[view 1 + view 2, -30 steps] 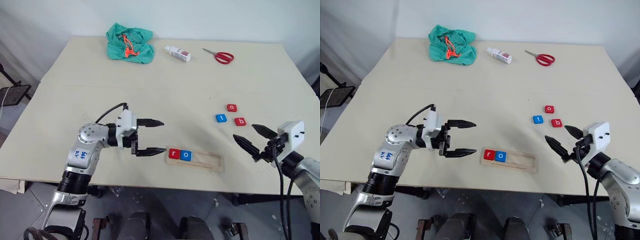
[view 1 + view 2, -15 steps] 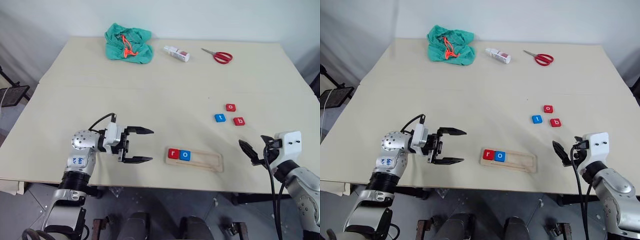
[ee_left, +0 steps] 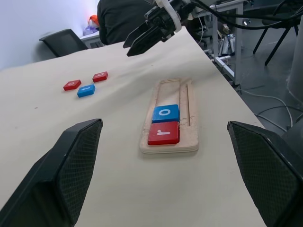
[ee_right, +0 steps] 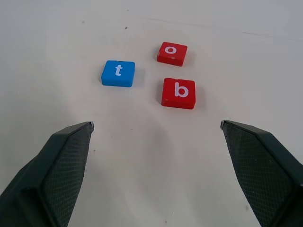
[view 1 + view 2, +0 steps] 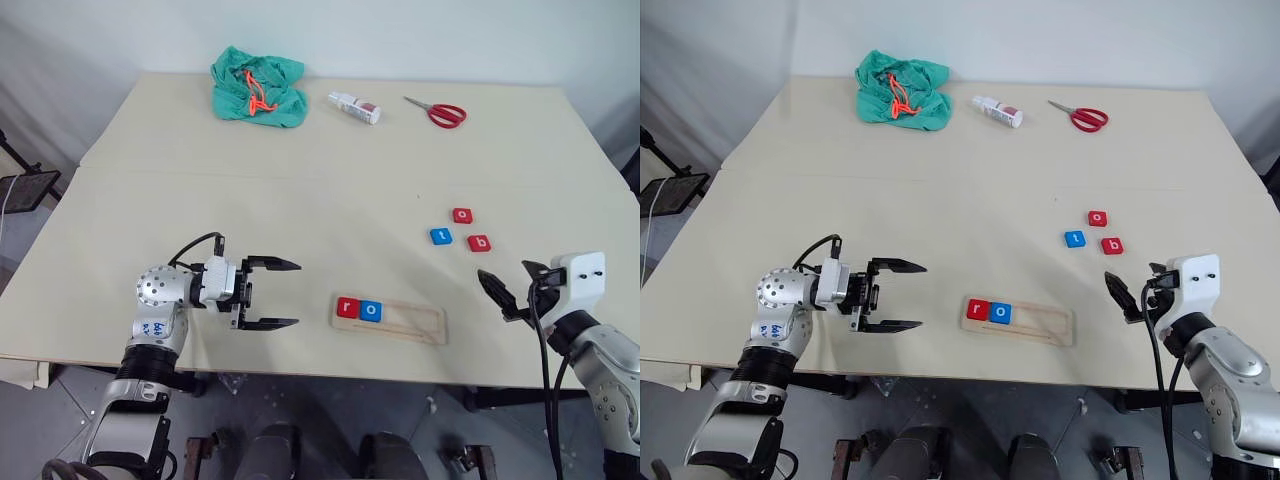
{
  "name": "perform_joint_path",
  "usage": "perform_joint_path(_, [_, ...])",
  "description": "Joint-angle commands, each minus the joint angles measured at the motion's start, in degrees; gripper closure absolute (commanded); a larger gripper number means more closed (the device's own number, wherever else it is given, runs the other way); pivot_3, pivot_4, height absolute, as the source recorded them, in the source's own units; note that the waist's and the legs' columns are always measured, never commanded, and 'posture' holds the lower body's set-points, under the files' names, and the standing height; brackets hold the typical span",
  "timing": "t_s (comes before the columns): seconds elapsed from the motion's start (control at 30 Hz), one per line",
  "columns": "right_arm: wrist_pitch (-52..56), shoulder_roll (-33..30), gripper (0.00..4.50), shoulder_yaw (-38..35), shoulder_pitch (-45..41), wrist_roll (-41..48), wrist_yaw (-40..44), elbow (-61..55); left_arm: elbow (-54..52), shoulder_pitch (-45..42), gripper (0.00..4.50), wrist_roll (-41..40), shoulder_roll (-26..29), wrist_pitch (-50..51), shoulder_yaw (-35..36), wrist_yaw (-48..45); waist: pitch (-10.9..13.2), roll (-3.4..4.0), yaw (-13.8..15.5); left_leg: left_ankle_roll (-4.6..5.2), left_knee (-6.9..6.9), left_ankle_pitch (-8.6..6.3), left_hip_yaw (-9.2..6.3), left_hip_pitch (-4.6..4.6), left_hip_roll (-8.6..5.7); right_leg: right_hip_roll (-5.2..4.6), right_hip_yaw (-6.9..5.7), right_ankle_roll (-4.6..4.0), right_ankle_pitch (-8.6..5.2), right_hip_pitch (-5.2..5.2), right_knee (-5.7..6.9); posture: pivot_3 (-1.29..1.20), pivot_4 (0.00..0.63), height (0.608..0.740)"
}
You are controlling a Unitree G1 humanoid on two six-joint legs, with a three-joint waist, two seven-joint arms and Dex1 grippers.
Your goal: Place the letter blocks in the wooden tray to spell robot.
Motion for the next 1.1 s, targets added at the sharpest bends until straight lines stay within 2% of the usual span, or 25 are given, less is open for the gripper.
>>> perform_joint_path(0.03, [0.94, -1.16, 0.0, -2.09, -0.9, 0.96, -0.03, -0.72, 0.57, -0.52, 0.01, -0.85, -0.04, -1.72, 1.08, -0.14, 0.0, 0.0, -0.01, 0.0, 0.0, 0.0, 0.0, 0.0, 0.0, 0.0, 0.0, 0.0, 0.0, 0.0, 0.0, 0.0, 0.15, 0.74])
perform_joint_path(0.3, [2.94, -1.17, 0.0, 0.14, -7.26, -0.29, -0.77, 4.23, -2.11, 1.18, 0.01, -0.81, 0.11, -1.17, 0.72, 1.77, 0.0, 0.0, -0.22, 0.0, -0.01, 0.0, 0.0, 0.01, 0.03, 0.02, 0.0, 0.0, 0.0, 0.0, 0.01, 0.0, 0.15, 0.74])
perform_joint_path(0.63, [-0.99, -1.11, 0.0, 5.47, -23.41, -6.18, 0.42, 24.92, -7.66, 5.0, 0.01, -1.15, -0.01, 0.26, -0.1, 3.46, 0.0, 0.0, -0.69, 0.03, -0.02, 0.02, 0.01, 0.01, -0.02, -0.02, 0.01, 0.0, 0.0, -0.01, 0.0, 0.0, 0.15, 0.74])
perform_joint_path(1.07, [-8.42, 1.79, 0.0, 10.33, -28.67, -10.43, 2.08, 38.61, -14.05, 9.19, 0.01, -0.76, 1.78, 2.35, 0.77, 7.85, 0.0, 0.01, -1.54, 0.03, -0.13, 0.02, -0.01, 0.02, 0.01, -0.02, -0.01, 0.0, 0.0, -0.03, 0.0, 0.0, 0.15, 0.74])
perform_joint_path(1.1, [-8.7, 2.17, 0.18, 10.55, -28.99, -10.63, 2.1, 39.35, -14.32, 9.35, 0.0, -0.71, 1.86, 2.37, 0.78, 8.17, -0.01, 0.01, -1.54, 0.03, -0.13, 0.02, -0.01, 0.02, 0.01, -0.02, -0.01, 0.0, 0.0, -0.03, 0.0, 0.0, 0.15, 0.74])
